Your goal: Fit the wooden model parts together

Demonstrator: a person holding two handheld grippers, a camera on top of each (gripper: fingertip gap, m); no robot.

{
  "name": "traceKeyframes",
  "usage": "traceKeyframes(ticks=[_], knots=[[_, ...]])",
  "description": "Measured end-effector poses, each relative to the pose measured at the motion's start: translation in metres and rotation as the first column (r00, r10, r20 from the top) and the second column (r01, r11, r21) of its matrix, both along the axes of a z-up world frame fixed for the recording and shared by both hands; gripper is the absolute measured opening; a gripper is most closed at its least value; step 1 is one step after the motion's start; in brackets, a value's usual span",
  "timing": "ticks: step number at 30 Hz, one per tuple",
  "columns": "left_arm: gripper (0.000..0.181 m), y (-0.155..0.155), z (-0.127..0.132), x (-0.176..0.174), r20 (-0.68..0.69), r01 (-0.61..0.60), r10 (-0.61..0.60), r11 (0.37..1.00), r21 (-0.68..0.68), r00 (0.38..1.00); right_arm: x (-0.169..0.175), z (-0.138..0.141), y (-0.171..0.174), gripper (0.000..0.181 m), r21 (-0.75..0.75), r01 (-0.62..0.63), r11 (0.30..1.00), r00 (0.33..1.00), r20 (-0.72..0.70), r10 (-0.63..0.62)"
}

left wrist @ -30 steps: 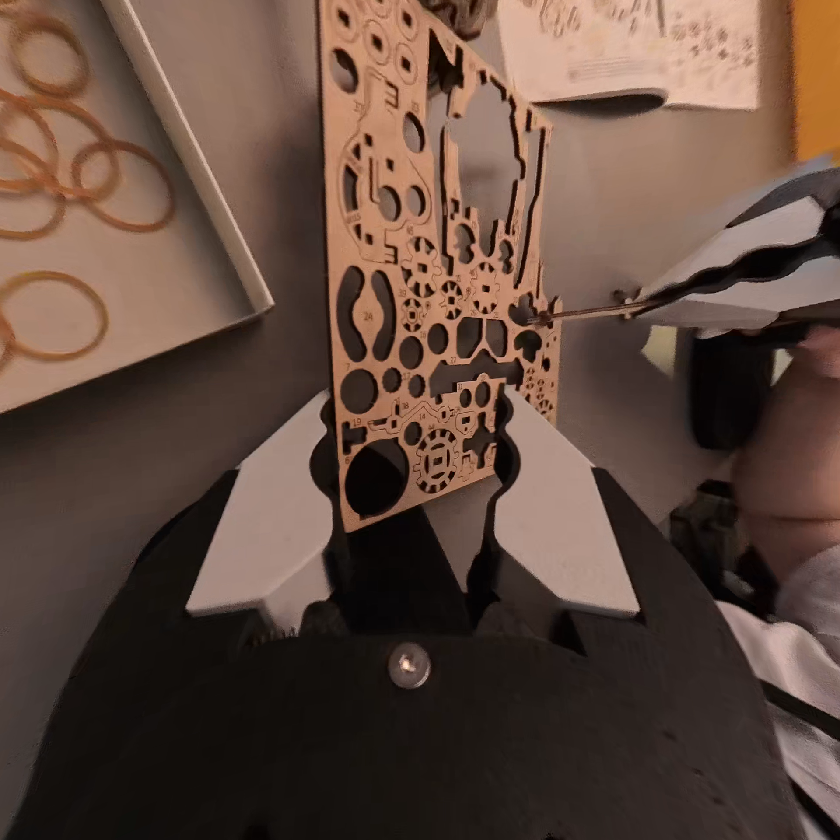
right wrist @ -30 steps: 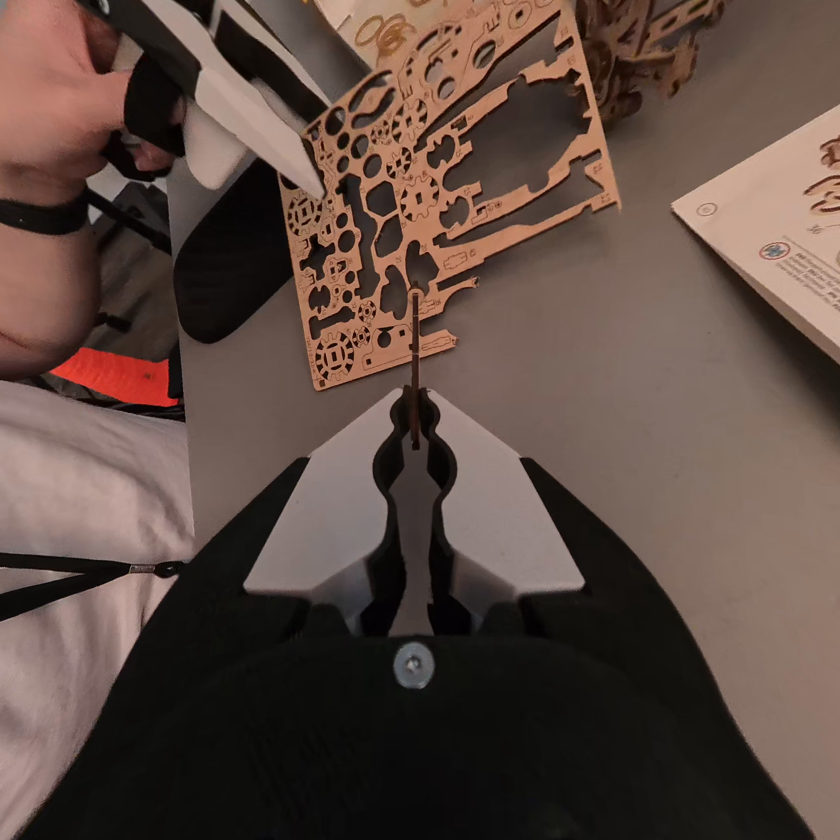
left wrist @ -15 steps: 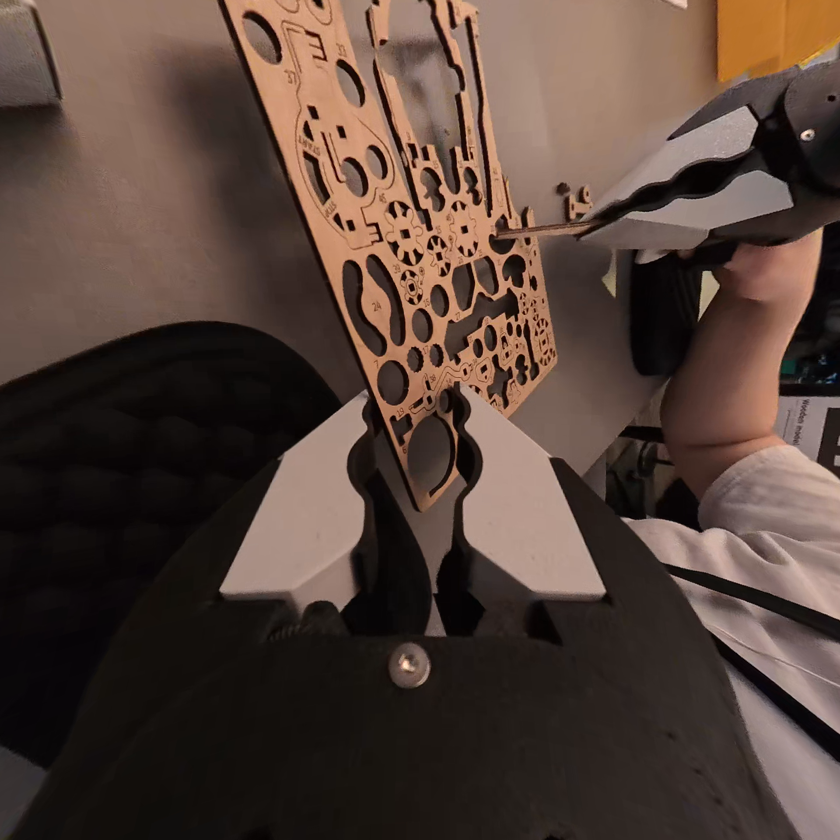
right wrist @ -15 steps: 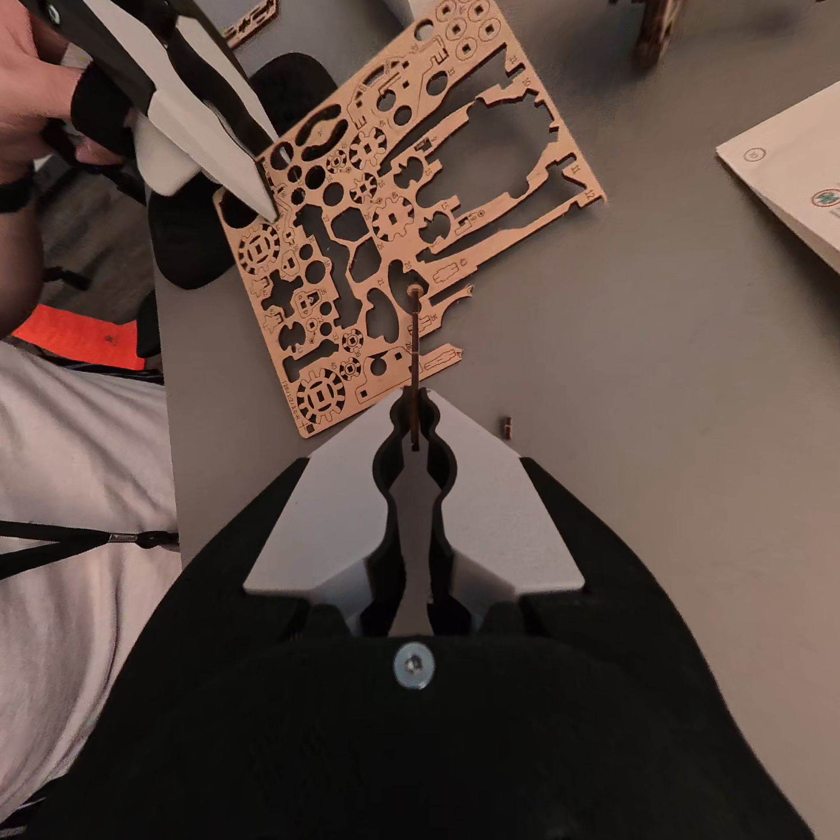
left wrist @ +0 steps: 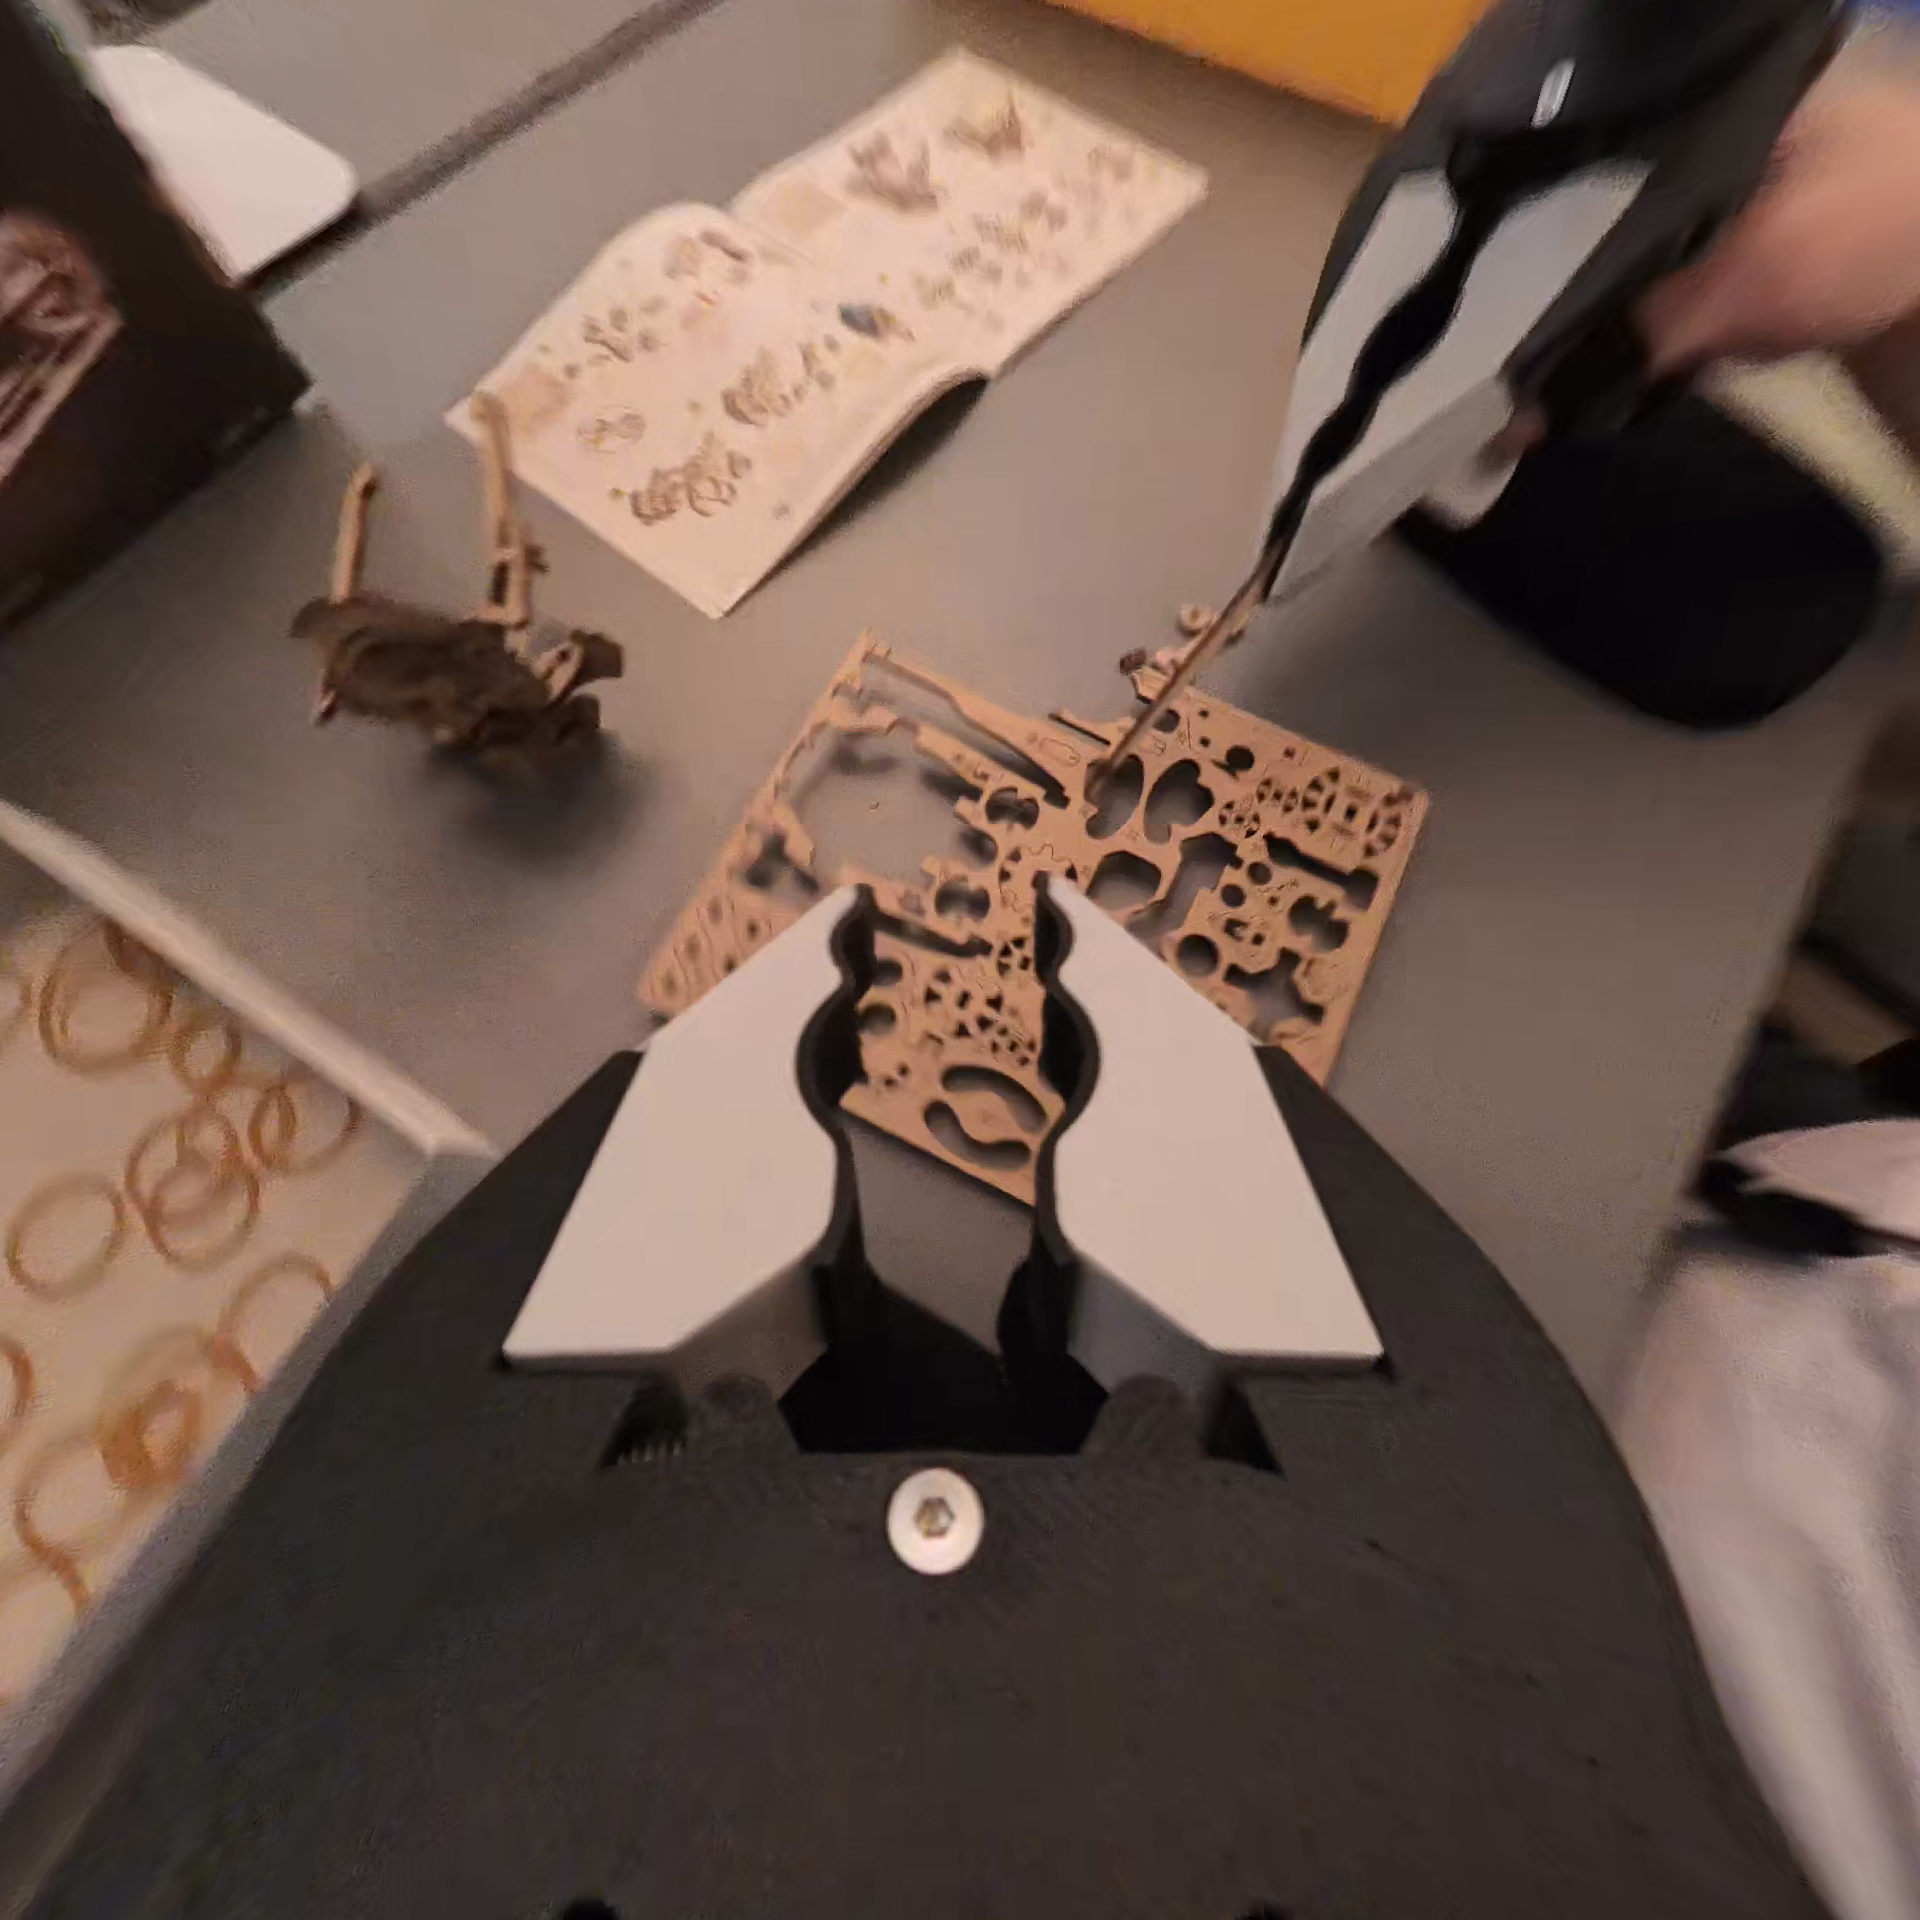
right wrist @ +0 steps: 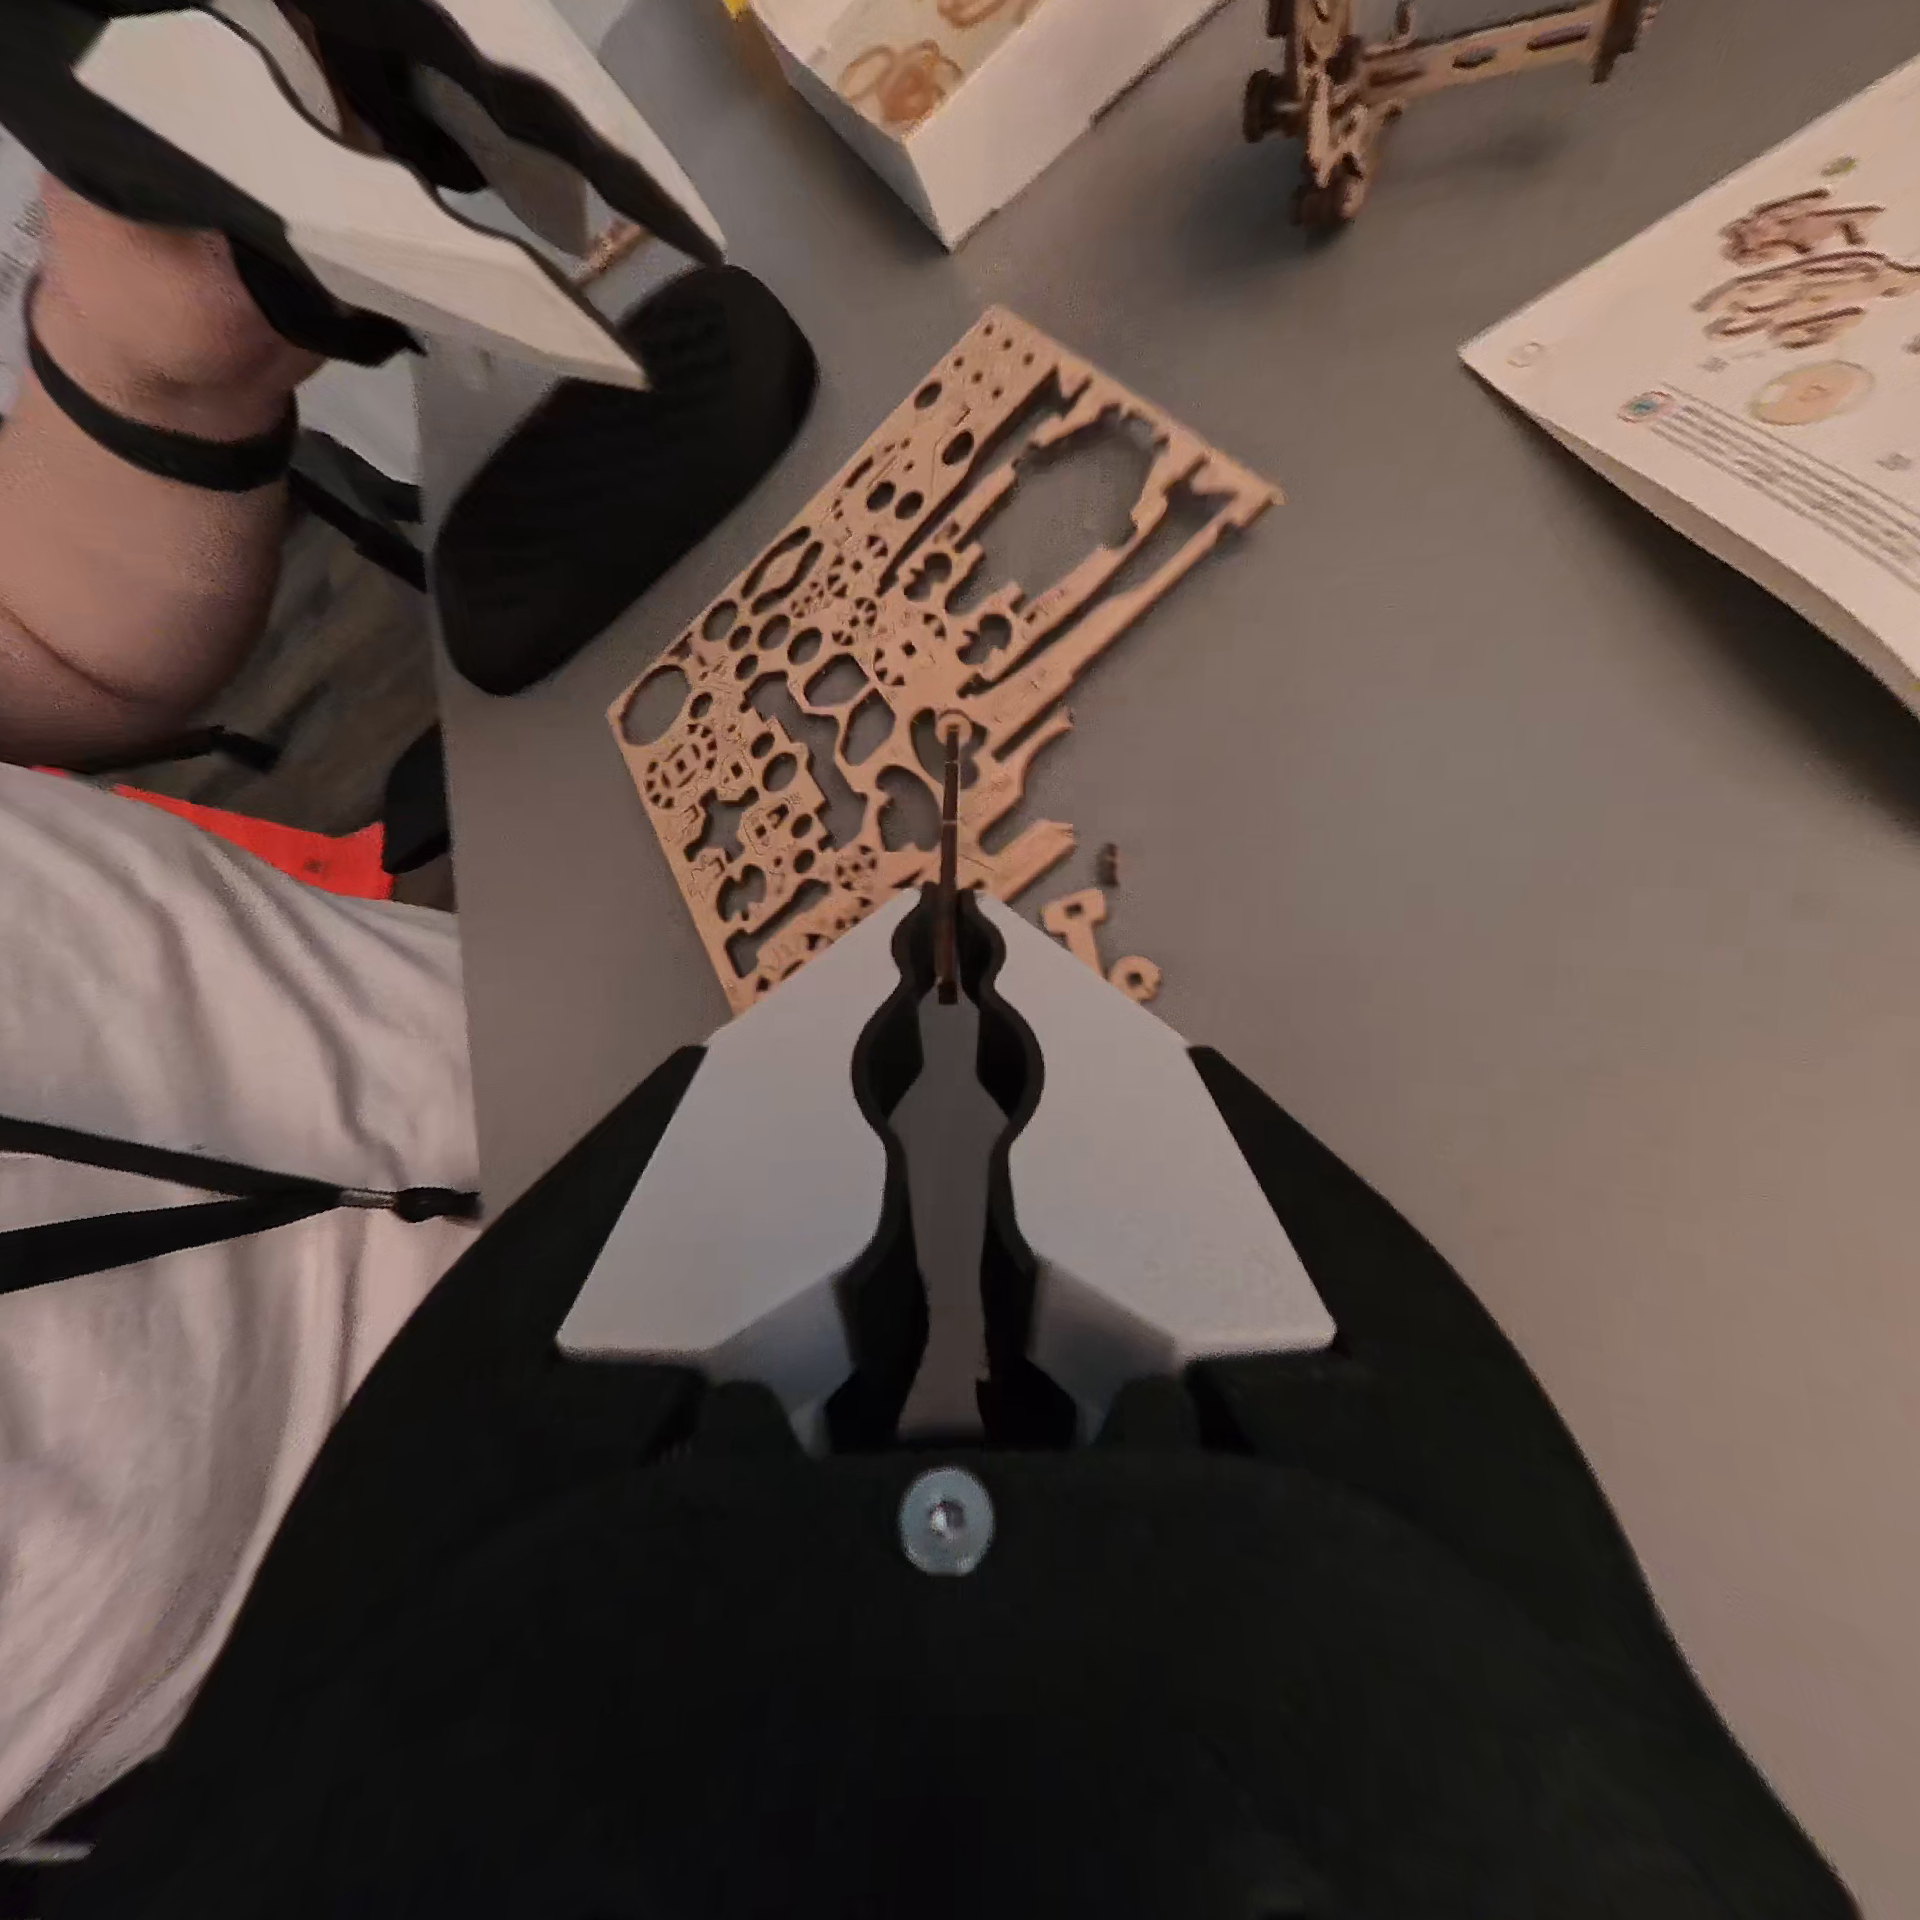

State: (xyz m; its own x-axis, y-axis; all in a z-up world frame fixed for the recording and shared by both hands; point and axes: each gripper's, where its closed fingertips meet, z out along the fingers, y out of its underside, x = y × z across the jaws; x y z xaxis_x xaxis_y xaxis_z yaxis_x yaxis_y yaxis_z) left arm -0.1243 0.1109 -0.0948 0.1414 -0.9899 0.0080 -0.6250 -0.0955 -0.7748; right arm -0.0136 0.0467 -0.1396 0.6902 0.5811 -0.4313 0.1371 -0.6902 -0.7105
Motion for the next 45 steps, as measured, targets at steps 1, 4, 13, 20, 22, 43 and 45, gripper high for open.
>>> traceKeyframes(ticks=[1,4,13,20,22,43,45], knots=[[0.029,0.000,-0.012,0.013,-0.052,0.034,-0.031,0.998,0.050,0.998,0.004,-0.002,0.001,0.000,0.001,0.005,1.000,1.000,0.026,-0.005],[0.031,-0.016,-0.033,0.045,-0.112,0.139,-0.138,0.990,0.008,0.984,0.002,0.003,-0.001,0.000,0.019,-0.010,1.000,0.998,0.054,0.009],[0.043,-0.054,-0.039,0.095,-0.074,0.371,-0.380,0.921,-0.117,0.922,0.022,0.029,-0.017,0.000,0.035,0.011,0.999,0.999,0.035,-0.012],[0.012,-0.065,-0.053,0.140,-0.187,0.578,-0.567,0.816,0.005,0.802,0.060,0.029,-0.026,0.001,0.034,0.068,0.997,0.998,-0.004,-0.067],[0.006,-0.068,-0.055,0.148,-0.184,0.602,-0.604,0.795,-0.069,0.776,0.067,0.026,-0.028,0.001,0.047,0.057,0.997,0.998,0.000,-0.057],[0.011,-0.041,-0.048,0.155,-0.084,0.571,-0.573,0.820,-0.052,0.815,0.105,0.010,-0.027,0.001,-0.032,0.058,0.998,0.991,-0.115,-0.061],[0.030,-0.043,-0.047,0.154,-0.062,0.575,-0.582,0.812,-0.100,0.811,0.102,0.005,-0.026,0.001,-0.032,0.059,0.998,0.992,-0.114,-0.062]])
